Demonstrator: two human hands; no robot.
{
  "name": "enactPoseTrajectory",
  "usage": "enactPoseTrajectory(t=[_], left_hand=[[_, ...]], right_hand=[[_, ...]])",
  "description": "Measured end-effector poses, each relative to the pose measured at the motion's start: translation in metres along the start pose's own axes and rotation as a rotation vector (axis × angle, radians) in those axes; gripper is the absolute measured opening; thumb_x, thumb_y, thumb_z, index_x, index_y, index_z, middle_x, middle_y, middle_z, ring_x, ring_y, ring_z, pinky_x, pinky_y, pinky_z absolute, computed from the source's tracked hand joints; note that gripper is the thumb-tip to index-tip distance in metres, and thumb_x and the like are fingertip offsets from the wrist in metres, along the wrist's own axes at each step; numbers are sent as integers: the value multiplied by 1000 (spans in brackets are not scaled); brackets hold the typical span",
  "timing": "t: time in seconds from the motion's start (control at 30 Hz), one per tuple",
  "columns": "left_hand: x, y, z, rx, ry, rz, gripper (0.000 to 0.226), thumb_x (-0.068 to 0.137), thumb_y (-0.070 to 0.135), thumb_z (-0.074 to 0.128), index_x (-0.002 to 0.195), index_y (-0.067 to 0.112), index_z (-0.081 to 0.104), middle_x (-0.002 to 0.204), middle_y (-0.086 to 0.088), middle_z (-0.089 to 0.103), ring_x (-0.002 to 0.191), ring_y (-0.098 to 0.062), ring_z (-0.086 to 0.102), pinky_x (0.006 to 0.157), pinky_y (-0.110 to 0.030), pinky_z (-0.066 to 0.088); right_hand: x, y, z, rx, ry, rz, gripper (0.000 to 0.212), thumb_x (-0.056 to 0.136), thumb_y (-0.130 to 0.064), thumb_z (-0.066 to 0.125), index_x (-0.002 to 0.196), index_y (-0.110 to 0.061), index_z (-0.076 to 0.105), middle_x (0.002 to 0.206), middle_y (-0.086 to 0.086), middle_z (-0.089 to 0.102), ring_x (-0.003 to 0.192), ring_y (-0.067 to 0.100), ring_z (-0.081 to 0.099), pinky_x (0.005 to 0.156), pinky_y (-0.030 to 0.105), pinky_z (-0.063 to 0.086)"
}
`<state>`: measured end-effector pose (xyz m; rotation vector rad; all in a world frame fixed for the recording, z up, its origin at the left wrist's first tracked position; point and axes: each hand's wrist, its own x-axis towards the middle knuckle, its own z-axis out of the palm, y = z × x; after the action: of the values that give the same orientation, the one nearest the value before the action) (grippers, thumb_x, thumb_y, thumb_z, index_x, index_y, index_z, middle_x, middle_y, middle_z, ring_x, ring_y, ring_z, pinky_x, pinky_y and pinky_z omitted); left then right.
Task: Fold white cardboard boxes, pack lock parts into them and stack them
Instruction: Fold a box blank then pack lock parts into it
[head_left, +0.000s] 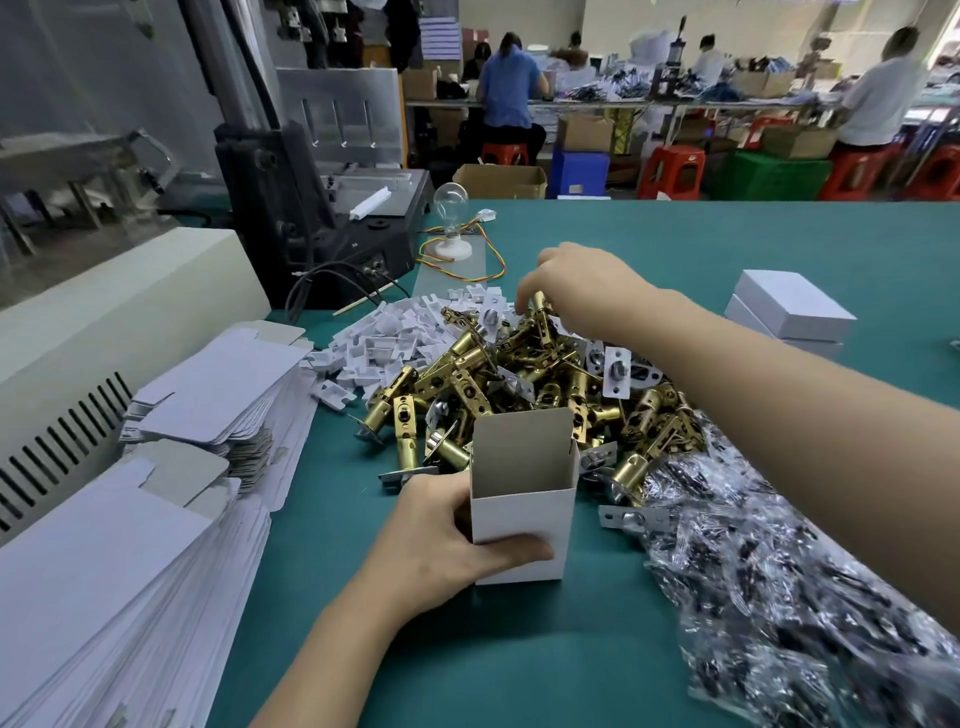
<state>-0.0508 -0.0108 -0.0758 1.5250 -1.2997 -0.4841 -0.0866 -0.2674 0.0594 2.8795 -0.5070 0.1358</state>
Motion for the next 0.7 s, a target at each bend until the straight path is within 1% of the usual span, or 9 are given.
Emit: enactPoseTrajectory(t=[0.1,0.23,0.27,0.33,0.4,0.47,0.57,0.63,0.7], left_hand=[[0,0,0,-1,-1,-4,26,70,52,89,91,54,74,89,18,76,81,-3,72,70,-23,55],[1,-1,1,2,-1,-15,24,71,52,89,90,50,75,88,16,77,79,-6,72,69,-29,58],[1,-1,1,5,-2,-17,24,71,52,89,90,50,75,88,15,77,80,-7,73,69,-30,58],[0,-1,1,6,0,-18,24,71,52,89,91,49,76,89,16,77,81,-7,73,69,-27,57],[0,-2,1,5,7,-23,27,71,53,89,93,47,76,89,16,77,81,-6,73,70,-24,57],[0,-1,1,-2,12,-23,28,71,54,89,95,47,76,91,17,77,83,-6,74,72,-23,57],[0,0,1,-9,27,-21,26,70,55,89,92,50,76,93,20,78,87,-4,74,73,-19,56],[0,1,1,-24,38,-27,29,69,55,89,94,47,76,94,20,78,89,-1,74,75,-17,55],[1,0,1,-48,53,-34,34,69,54,89,97,42,76,95,20,79,91,0,75,76,-15,55]], right_hand=[[2,1,0,-78,-59,-35,57,92,7,59,128,-36,67,101,-3,46,110,28,58,71,35,38],[4,4,-5,-196,-7,-100,46,95,-2,62,125,-36,70,117,3,63,107,28,64,70,33,42],[4,5,-6,-224,4,-119,42,96,-4,64,124,-36,70,115,3,65,105,28,64,69,32,41],[4,9,-8,-269,23,-163,38,97,-8,65,122,-35,71,105,1,63,98,28,65,67,32,39],[3,13,-7,-277,62,-181,32,98,-11,65,121,-32,70,95,-1,55,94,28,64,67,33,35],[0,15,-6,-236,141,-153,26,99,-13,64,121,-26,67,97,3,55,92,31,64,68,35,37],[-7,14,-11,-123,303,-12,23,99,-22,65,122,-15,65,108,9,62,95,34,63,75,43,51],[-15,10,-19,58,415,96,27,97,-26,68,121,-13,65,113,9,63,99,34,62,78,45,52],[-27,3,-29,313,502,137,26,95,-29,71,116,-14,68,108,4,64,95,27,61,80,43,51]])
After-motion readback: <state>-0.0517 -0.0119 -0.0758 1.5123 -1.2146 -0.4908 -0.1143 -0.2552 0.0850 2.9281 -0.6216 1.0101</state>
